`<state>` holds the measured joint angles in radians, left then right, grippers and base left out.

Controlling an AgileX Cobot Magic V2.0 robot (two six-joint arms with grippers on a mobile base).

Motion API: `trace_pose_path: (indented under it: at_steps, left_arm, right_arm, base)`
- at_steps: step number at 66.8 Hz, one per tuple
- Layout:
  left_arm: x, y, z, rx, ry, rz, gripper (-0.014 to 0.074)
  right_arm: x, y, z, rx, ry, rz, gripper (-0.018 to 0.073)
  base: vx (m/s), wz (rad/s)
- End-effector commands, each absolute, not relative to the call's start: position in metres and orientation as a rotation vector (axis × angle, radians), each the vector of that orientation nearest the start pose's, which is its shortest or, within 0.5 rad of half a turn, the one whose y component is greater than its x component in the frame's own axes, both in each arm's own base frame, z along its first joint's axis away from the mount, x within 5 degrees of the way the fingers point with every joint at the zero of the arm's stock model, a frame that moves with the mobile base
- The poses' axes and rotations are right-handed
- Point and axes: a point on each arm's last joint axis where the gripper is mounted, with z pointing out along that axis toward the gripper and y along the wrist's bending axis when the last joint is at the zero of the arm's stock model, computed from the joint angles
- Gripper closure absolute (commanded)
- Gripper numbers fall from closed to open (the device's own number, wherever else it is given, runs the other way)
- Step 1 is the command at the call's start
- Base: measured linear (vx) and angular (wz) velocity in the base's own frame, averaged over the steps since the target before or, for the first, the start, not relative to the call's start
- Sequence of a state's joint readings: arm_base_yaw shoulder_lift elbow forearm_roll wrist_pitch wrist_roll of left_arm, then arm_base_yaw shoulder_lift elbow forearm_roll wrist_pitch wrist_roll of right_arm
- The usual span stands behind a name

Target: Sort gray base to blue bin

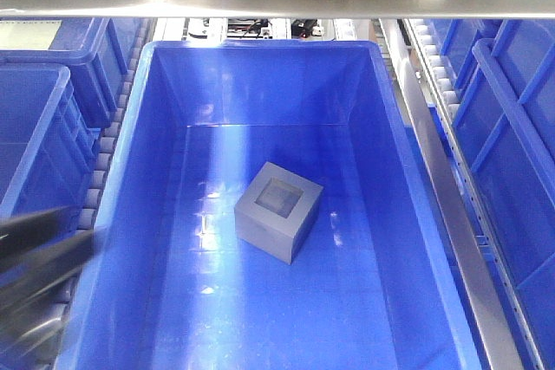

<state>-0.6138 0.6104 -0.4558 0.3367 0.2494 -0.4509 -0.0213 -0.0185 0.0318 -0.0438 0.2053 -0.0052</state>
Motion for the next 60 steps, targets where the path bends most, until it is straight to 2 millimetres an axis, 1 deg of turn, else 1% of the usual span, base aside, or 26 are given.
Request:
trace_pose_path:
  at_steps: [1, 4, 12, 19, 25, 30, 40, 60]
  left_arm:
    - [0.094, -0.058, 0.304, 0.383, 1.771, -0.457, 0.0239]
    - [0.086, -0.05, 0.303, 0.368, 1.767, -0.449, 0.0239]
    - [0.072, -0.038, 0.302, 0.331, 1.771, -0.445, 0.0239]
    - [0.066, -0.034, 0.303, 0.307, 1.764, -0.479, 0.0246]
    - [0.064, -0.035, 0.303, 0.334, 1.757, -0.48, 0.0287]
    - [0.063, -0.036, 0.303, 0.355, 1.758, -0.491, 0.036]
    - [0.062, -0.038, 0.302, 0.39, 1.759, -0.496, 0.0603]
    - [0.062, -0.038, 0.301, 0.39, 1.762, -0.499, 0.0605]
  right_arm:
    - [0.056, -0.002, 0.191, -0.024, 1.62, -0.076, 0.0564]
    - [0.056, -0.002, 0.191, -0.024, 1.619, -0.076, 0.0564]
    - [0.056, -0.002, 0.191, -0.024, 1.619, -0.076, 0.0564]
    - [0.056, -0.002, 0.191, -0.024, 1.619, -0.076, 0.0564]
    - [0.056, -0.002, 0.191, -0.024, 1.619, -0.076, 0.0564]
    - [0.056, -0.002, 0.191, -0.024, 1.619, -0.076, 0.0564]
    - [0.056, -0.002, 0.191, -0.024, 1.619, -0.076, 0.0564]
    - [0.056, -0.002, 0.191, -0.024, 1.619, -0.076, 0.0564]
  base:
    - [0.0, 0.0]
    - [0.0, 0.0]
    - [0.0, 0.0]
    - [0.0, 0.0]
    - [0.0, 0.0]
    - [0.0, 0.0]
    - [0.0, 0.0]
    - [0.0, 0.0]
